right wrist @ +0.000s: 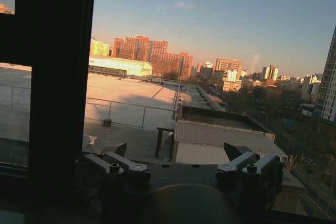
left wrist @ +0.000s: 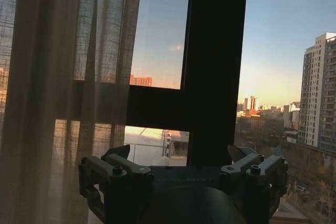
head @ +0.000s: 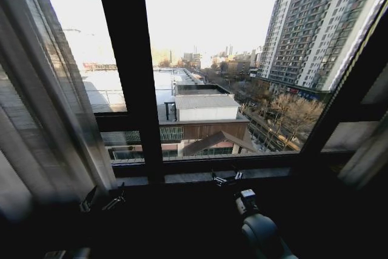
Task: Open the curtains by pulling them apart, changing their state from closed to fully open.
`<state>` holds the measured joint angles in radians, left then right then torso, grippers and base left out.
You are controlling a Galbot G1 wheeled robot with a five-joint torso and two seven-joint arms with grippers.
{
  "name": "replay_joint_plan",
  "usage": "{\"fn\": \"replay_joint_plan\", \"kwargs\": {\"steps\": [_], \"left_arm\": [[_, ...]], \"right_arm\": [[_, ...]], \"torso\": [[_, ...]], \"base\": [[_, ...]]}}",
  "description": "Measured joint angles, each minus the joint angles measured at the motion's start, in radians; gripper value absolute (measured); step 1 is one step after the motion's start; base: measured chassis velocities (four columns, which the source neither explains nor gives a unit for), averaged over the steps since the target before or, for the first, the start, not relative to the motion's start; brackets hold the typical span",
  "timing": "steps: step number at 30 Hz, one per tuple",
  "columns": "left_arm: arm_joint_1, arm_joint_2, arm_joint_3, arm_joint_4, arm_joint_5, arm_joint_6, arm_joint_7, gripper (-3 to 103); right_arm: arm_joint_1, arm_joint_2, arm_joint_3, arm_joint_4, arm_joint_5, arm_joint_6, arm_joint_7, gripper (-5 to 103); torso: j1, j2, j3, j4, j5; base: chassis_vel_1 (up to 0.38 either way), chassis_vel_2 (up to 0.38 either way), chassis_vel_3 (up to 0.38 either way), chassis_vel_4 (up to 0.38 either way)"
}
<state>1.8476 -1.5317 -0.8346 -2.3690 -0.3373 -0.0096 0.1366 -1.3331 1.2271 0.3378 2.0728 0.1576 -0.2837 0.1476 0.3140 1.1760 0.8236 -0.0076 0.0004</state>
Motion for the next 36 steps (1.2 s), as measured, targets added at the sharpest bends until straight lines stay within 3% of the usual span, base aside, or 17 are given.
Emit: {"fn": "replay_joint_plan", "kwargs": {"steps": [18, 27, 28, 36], "left_arm": [[-0.028, 0.015, -0.008, 0.029, -0.002, 0.004, -0.001, 100], [-0.156, 0.085, -0.007, 0.079, -0.003, 0.098, -0.033, 100], [-0.201, 0.114, 0.004, 0.108, -0.004, 0.127, -0.037, 100], [-0.356, 0.224, 0.059, 0.230, -0.018, 0.198, -0.052, 100]], "right_arm": [[0.003, 0.002, -0.010, -0.020, -0.004, 0.032, 0.021, 100], [0.005, 0.005, -0.001, -0.034, -0.007, 0.033, 0.033, 100], [0.005, 0.005, 0.002, -0.038, -0.007, 0.036, 0.033, 100], [0.016, 0.015, 0.006, -0.066, -0.009, 0.052, 0.037, 100]], "torso": [[0.000, 0.000, 0.000, 0.0000, 0.0001], [0.000, 0.000, 0.000, 0.0002, -0.0010], [0.000, 0.000, 0.000, -0.0001, -0.0006], [0.000, 0.000, 0.000, -0.0001, 0.0001]], "base": [[0.351, 0.356, -0.354, -0.357], [0.192, 0.152, -0.158, -0.163], [0.000, 0.000, 0.000, 0.000], [-0.023, -0.018, 0.017, 0.016]]}}
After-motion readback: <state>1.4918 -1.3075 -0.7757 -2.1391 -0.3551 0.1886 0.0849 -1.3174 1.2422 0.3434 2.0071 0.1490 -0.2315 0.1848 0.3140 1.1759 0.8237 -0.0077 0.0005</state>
